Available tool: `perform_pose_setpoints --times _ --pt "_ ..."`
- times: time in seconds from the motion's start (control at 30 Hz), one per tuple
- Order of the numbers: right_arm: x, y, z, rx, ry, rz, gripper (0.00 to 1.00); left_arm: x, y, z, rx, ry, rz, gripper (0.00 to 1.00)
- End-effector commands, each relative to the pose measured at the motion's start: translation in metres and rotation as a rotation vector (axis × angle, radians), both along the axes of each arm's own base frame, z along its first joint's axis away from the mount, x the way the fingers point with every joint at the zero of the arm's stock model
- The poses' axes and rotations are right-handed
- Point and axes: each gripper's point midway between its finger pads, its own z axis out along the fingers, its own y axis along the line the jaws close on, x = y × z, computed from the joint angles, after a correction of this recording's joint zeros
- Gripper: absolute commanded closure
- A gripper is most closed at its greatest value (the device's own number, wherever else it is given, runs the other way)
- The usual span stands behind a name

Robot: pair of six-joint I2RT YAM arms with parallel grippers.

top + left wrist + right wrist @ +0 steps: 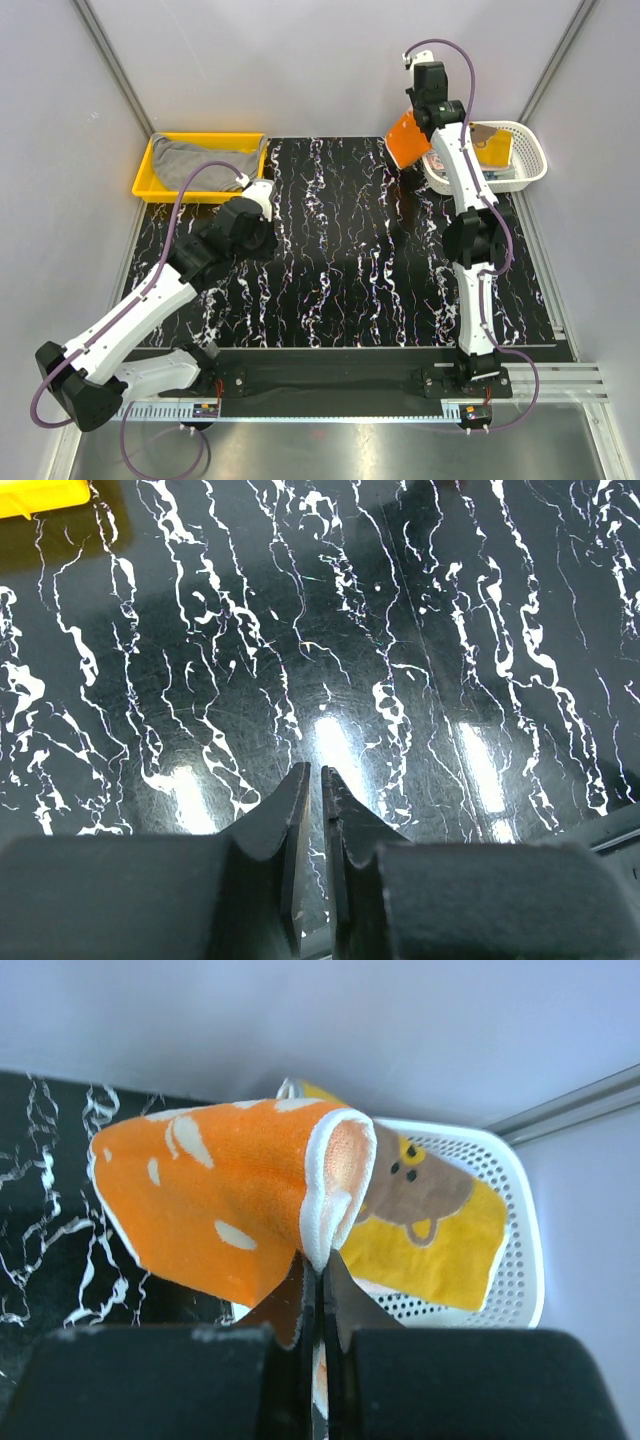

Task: Fold and stack the towels
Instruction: Neatly place the folded towel into the bin

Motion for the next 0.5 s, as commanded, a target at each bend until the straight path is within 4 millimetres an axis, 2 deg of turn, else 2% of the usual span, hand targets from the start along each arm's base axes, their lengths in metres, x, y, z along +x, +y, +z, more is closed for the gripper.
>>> perform_pose_setpoints --times 0.0,0.47 --pt "0.003 -0.002 0.053 0.027 -0.128 0.015 1.00 0.001 -0.006 0.016 -0.053 -0.055 -0.035 0.86" --pt "-0.009 -0.005 0.128 0.081 -0.315 -0.004 1.00 -0.001 -0.006 0.016 -0.070 -0.053 -0.045 0.86"
